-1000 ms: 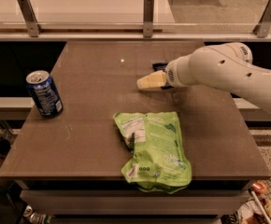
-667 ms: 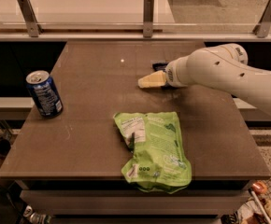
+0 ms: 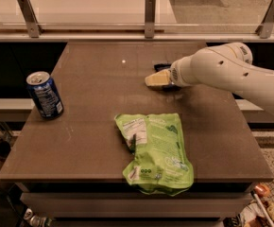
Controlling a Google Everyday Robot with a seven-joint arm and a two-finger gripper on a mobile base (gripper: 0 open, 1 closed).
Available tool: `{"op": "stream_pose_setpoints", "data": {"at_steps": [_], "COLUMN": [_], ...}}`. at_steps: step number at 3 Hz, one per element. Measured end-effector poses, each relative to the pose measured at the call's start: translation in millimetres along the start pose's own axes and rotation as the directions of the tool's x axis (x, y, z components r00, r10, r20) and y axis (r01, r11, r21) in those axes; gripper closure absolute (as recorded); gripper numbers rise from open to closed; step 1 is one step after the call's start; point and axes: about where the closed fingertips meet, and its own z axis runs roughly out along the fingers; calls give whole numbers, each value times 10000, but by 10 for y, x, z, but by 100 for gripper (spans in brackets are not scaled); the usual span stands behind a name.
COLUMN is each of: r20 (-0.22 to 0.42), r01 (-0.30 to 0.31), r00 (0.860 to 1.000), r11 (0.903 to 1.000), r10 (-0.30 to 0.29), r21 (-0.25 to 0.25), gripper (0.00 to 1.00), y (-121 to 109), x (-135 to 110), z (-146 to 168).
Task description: Pick rxbar blueberry
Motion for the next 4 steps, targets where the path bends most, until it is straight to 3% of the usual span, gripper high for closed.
{"op": "stream_pose_setpoints", "data": {"at_steps": [2,3,4], "r20": [-2,-3,-3], "r01": [0,2,2], "r00": [10000,10000,10000], "r11": [10000,10000,10000], "r10": [0,-2,-2], "r21": [-1,-3,-4], "gripper": [87,100,100], "y": [2,4,4], "x": [-82,-109,-109], "z": [-68,-89,-89]}}
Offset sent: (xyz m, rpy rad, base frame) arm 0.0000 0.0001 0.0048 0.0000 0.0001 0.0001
